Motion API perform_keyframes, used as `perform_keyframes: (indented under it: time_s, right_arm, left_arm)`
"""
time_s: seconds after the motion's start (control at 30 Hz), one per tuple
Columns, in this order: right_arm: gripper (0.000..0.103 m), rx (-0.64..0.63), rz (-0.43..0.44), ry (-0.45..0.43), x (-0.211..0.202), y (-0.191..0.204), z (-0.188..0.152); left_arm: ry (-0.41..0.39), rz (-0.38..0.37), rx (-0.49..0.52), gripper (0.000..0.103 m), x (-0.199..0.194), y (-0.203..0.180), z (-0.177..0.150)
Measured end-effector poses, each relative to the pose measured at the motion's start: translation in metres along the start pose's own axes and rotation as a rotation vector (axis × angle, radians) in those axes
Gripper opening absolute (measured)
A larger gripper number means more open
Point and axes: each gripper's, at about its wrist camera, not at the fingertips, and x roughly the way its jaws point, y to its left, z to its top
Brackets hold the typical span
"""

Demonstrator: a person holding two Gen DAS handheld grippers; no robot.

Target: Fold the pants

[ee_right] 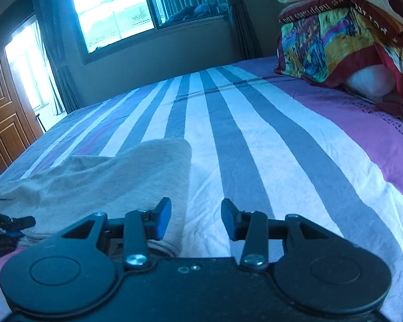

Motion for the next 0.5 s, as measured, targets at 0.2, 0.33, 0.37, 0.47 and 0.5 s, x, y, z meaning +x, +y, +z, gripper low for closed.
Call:
perform_keyframes:
  time_s: [0.2, 0.33, 0.37, 0.47, 0.5]
  right_arm:
    - [0.041, 0.018, -0.013, -0.002, -0.003, -0.007, -0.003]
    - [0.041, 0.024, -0.016, 0.009, -0.003, -0.008, -0.005]
    - [0.041, 0.019, -0.016, 0.009, -0.003, -0.008, -0.006]
    - [0.041, 0.012, -0.014, 0.008, -0.006, -0.005, -0.006]
    - [0.041, 0.009, -0.016, 0.009, -0.005, -0.005, -0.006]
  left_arm:
    - [-0.042, 0.020, 0.014, 0.053, -0.022, 0.002, 0.000]
    - [-0.011, 0.006, -0.032, 0.053, -0.013, 0.010, 0.002]
    - [0.001, -0.005, -0.046, 0.053, -0.009, 0.012, 0.004]
    - [0.028, -0.041, -0.078, 0.053, 0.007, 0.016, 0.006]
    - [0.033, -0.043, -0.092, 0.052, 0.012, 0.018, 0.007]
